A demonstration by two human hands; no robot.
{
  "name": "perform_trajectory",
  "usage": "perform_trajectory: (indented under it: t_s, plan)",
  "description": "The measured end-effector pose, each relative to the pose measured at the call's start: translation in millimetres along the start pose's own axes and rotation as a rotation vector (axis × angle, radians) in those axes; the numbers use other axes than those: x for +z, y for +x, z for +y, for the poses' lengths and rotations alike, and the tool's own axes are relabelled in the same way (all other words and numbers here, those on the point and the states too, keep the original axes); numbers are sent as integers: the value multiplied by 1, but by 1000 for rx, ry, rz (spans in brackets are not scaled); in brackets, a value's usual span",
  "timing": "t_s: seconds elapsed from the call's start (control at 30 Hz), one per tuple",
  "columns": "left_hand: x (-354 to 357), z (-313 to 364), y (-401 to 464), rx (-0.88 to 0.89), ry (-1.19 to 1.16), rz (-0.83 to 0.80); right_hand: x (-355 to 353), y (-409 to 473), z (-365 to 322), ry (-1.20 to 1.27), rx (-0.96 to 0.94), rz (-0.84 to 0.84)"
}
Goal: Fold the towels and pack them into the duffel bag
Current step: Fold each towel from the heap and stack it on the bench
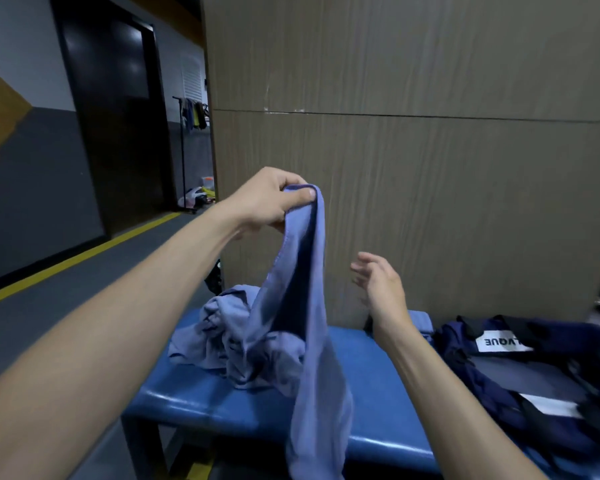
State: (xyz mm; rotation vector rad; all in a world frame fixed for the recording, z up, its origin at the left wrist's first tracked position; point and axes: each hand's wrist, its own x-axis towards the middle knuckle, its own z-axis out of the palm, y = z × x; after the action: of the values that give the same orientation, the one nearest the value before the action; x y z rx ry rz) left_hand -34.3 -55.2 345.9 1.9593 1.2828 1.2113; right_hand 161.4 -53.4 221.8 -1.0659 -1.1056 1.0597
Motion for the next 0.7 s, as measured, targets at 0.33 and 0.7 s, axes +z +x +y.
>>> perform_trajectory:
  t_s: [0.33,0.7]
  plan:
    - [51,25,-10,76,57,-190,-10,-17,-60,-249,-478,-280]
    - [79,-44,-60,-178,-48,-582,-25,4,-61,-303,-498,-1]
